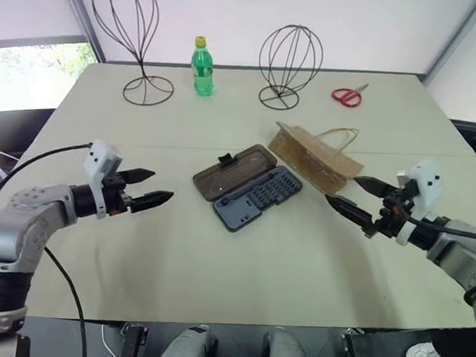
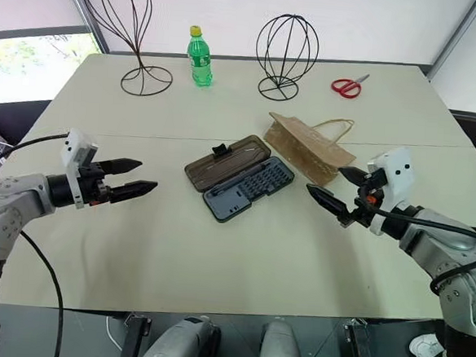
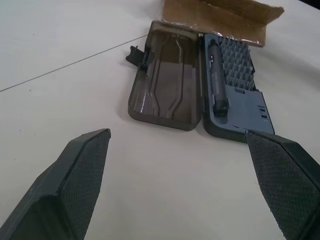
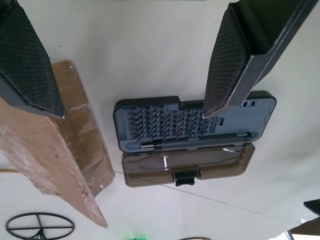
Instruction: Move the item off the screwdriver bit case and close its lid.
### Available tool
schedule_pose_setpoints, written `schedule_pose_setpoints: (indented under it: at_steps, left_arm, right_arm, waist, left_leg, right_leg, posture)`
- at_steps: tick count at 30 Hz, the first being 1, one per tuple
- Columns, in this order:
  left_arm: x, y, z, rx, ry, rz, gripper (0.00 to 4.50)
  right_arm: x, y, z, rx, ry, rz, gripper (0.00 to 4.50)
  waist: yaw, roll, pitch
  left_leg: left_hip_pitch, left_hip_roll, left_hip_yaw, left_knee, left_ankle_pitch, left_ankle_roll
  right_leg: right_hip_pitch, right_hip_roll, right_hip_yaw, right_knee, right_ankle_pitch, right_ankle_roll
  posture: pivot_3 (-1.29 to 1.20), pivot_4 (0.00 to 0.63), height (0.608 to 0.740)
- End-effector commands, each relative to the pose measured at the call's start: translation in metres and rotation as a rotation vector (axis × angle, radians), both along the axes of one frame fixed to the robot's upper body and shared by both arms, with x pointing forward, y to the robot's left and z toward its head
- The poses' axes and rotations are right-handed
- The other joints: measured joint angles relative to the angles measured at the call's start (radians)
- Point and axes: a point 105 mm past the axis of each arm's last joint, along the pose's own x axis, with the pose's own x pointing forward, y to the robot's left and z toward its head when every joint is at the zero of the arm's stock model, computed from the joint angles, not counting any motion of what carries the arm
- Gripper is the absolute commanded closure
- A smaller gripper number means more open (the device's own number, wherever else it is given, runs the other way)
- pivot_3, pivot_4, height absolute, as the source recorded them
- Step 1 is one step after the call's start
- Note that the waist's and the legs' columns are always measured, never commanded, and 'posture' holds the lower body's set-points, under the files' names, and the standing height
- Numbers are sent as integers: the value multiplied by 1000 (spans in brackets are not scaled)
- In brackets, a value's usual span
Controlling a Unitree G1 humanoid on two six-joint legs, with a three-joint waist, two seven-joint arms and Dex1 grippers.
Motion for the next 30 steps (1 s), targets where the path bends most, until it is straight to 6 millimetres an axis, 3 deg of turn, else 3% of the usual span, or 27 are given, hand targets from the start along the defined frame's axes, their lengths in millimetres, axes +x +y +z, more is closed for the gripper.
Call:
schedule_pose_setpoints:
  at_steps: [1, 9, 30]
  left_arm:
    - [-3, 2, 11, -9, -44, 8, 26]
    - [0, 17, 11, -32, -65, 101, 26]
    - [8, 18, 10, -35, -82, 104, 26]
  right_arm:
    - [-2, 5, 12, -16, -67, 16, 25]
    - [2, -2, 7, -37, -67, -13, 25]
    - [5, -2, 8, -99, -108, -41, 25]
  waist:
    - [0, 0, 0]
    - [0, 0, 0]
    - [0, 0, 0]
  left_leg:
    - [0, 0, 0, 0, 0, 0]
    - [0, 0, 0, 0, 0, 0]
    - [0, 0, 0, 0, 0, 0]
  right_leg:
    - [0, 0, 0, 0, 0, 0]
    - [0, 0, 0, 0, 0, 0]
    - [0, 0, 0, 0, 0, 0]
  posture:
    - [0, 150, 740]
    - [0, 150, 740]
    - [0, 150, 740]
